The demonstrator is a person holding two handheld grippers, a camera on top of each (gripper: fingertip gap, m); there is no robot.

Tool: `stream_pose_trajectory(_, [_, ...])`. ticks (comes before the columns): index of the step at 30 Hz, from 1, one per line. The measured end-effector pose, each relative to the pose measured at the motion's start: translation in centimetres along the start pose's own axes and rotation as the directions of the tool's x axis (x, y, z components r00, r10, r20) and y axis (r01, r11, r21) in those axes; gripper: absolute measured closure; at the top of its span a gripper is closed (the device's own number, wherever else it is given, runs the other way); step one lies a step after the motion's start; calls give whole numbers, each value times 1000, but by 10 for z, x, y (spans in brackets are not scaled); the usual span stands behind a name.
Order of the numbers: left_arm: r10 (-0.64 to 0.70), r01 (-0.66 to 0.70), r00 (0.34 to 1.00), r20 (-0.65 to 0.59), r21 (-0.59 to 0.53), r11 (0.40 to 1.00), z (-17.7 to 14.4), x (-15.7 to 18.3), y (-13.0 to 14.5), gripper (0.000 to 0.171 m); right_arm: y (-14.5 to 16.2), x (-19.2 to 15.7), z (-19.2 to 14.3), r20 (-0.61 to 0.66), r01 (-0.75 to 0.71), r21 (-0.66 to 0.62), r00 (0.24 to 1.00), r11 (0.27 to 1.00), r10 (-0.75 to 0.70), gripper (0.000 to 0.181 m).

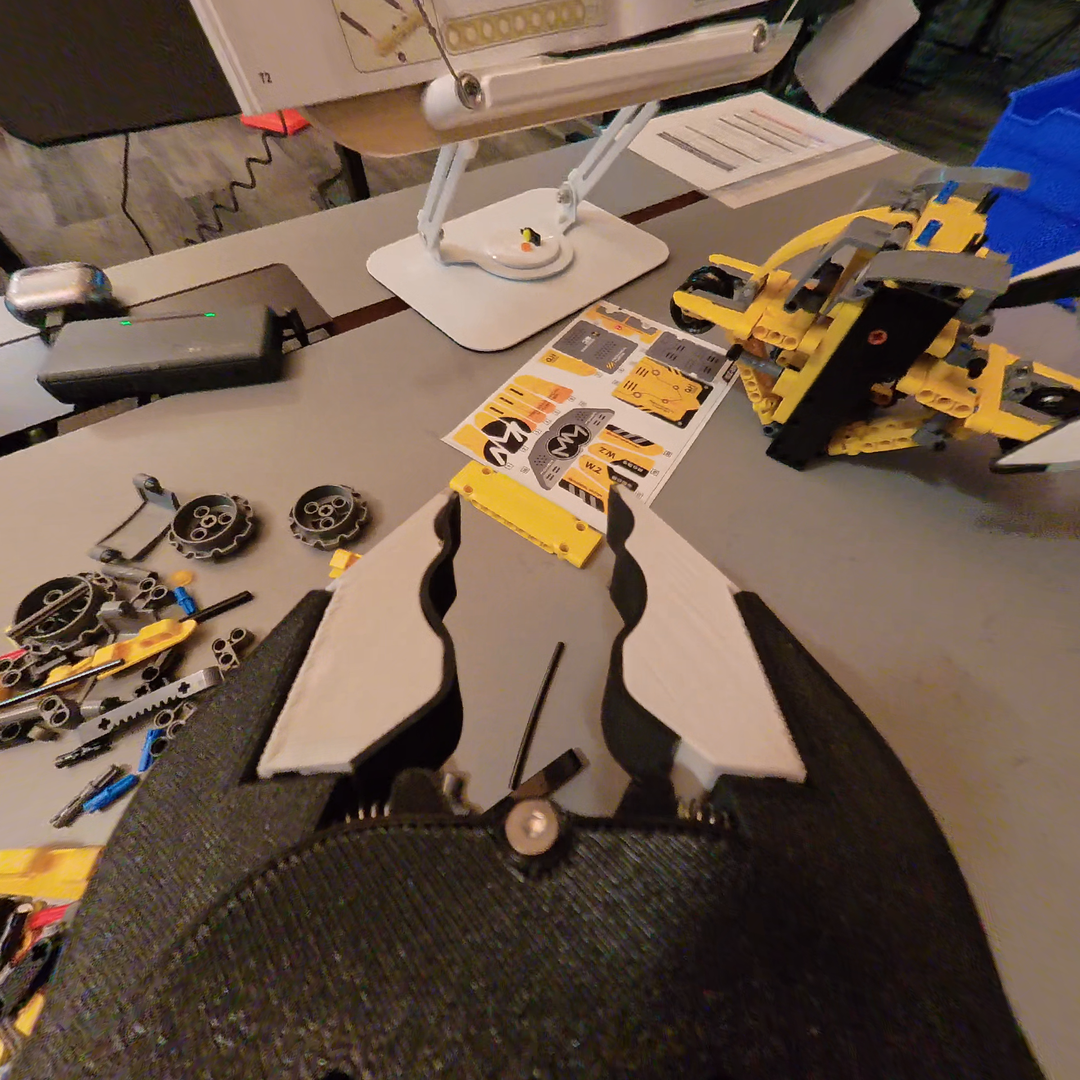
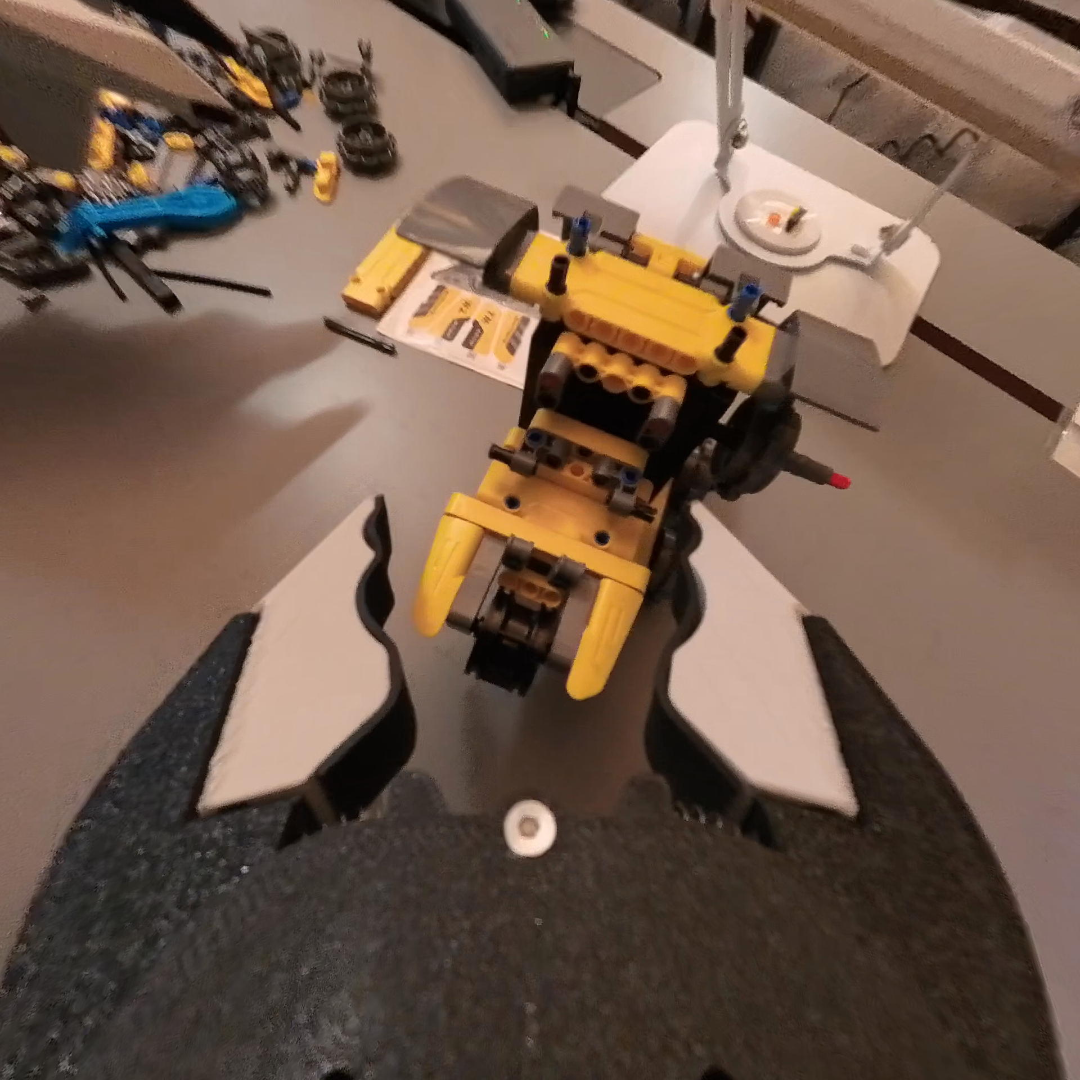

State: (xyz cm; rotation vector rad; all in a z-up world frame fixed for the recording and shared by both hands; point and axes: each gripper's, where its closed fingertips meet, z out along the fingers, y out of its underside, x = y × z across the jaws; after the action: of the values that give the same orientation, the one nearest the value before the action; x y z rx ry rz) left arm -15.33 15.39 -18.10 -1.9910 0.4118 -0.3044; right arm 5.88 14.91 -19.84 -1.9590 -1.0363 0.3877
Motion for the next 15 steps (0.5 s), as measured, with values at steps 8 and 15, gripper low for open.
stream_pose_trajectory(8, [137, -154, 986, -94, -216, 964, 22, 23, 41, 130, 11, 4, 3, 54, 14, -32, 998, 999, -12, 103])
stream_pose_trajectory(15, [199, -224, 974, -111, -296, 929, 52, 48, 67, 136, 15, 8, -9, 173, -60, -31, 983, 998, 64, 112])
